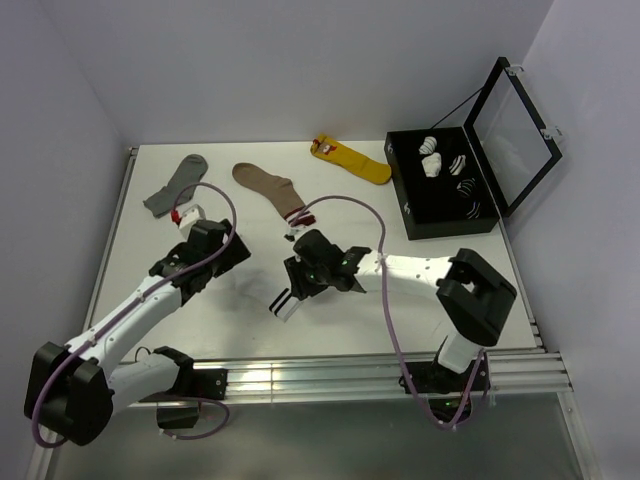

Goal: Roll the socks
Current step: Roll the sock at the center of the board.

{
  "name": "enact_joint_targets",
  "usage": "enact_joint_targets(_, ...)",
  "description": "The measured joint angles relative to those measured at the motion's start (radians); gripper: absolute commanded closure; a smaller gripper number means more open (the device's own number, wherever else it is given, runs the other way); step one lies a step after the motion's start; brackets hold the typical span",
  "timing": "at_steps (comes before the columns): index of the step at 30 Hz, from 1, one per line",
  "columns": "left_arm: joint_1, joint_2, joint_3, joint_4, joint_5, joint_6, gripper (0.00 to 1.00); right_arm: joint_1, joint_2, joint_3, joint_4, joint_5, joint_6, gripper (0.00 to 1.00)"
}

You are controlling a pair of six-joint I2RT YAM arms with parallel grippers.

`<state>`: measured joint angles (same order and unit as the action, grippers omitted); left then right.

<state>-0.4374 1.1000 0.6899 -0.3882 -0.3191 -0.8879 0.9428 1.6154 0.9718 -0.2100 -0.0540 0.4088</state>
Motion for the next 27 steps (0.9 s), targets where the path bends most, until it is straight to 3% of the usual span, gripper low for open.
enact_joint_targets(7, 0.0, -0.093, -0.023, 0.024, 0.016, 0.042, 0.0, 0.029, 0.142, 0.095, -0.035, 0.056, -0.034, 0.56)
enact_joint_targets(15, -0.017, -0.076, -0.024, 0.042, 0.039, 0.074, 0.01, 0.029, 0.208, 0.141, -0.125, 0.178, -0.093, 0.58)
enact_joint_targets(19, -0.039, -0.055, -0.024, 0.06, 0.055, 0.09, 0.01, 0.021, 0.22, 0.148, -0.142, 0.203, -0.109, 0.65)
enact_joint_targets(27, -0.064, -0.079, -0.047, 0.067, 0.0, 0.055, 0.0, -0.026, 0.166, 0.149, -0.148, 0.132, -0.11, 0.59)
